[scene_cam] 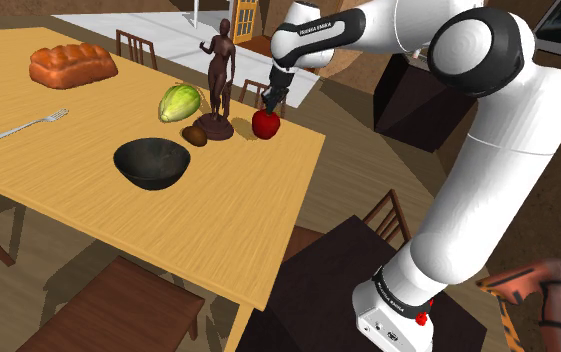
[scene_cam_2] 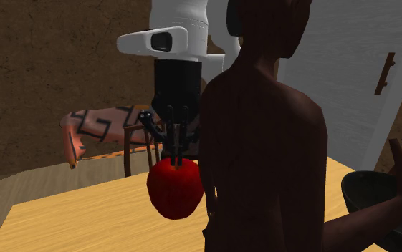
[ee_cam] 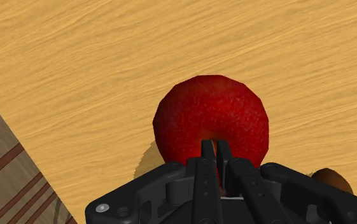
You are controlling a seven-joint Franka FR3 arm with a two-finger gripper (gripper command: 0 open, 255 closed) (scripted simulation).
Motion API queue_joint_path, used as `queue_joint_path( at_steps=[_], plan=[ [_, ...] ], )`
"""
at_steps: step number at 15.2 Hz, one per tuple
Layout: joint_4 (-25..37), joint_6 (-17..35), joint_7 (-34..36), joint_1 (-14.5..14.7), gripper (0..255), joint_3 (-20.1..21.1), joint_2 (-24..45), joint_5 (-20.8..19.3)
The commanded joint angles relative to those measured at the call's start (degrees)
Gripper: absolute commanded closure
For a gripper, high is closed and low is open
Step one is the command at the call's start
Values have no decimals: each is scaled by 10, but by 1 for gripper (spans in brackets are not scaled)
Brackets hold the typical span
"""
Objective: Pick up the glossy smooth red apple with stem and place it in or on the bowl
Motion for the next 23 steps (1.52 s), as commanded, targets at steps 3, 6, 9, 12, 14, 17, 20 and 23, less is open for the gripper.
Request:
queue_joint_path(
  at_steps=[3, 6, 9, 12, 14, 17, 20, 23],
  plan=[
    [18, -28, 0, 0, 255, 0, -10, 0],
    [33, -49, 0, 0, 255, 0, -16, -1],
    [49, -71, 0, 0, 255, 0, -22, -1],
    [66, -92, -1, 0, 255, -1, -26, -1],
    [78, -107, -1, 0, 255, -1, -29, -1],
    [98, -129, -1, 0, 255, -1, -31, -1],
    [119, -152, -1, 0, 255, -1, -33, -1],
    [119, -160, 25, 16, 255, 8, -41, -8]
  ],
)
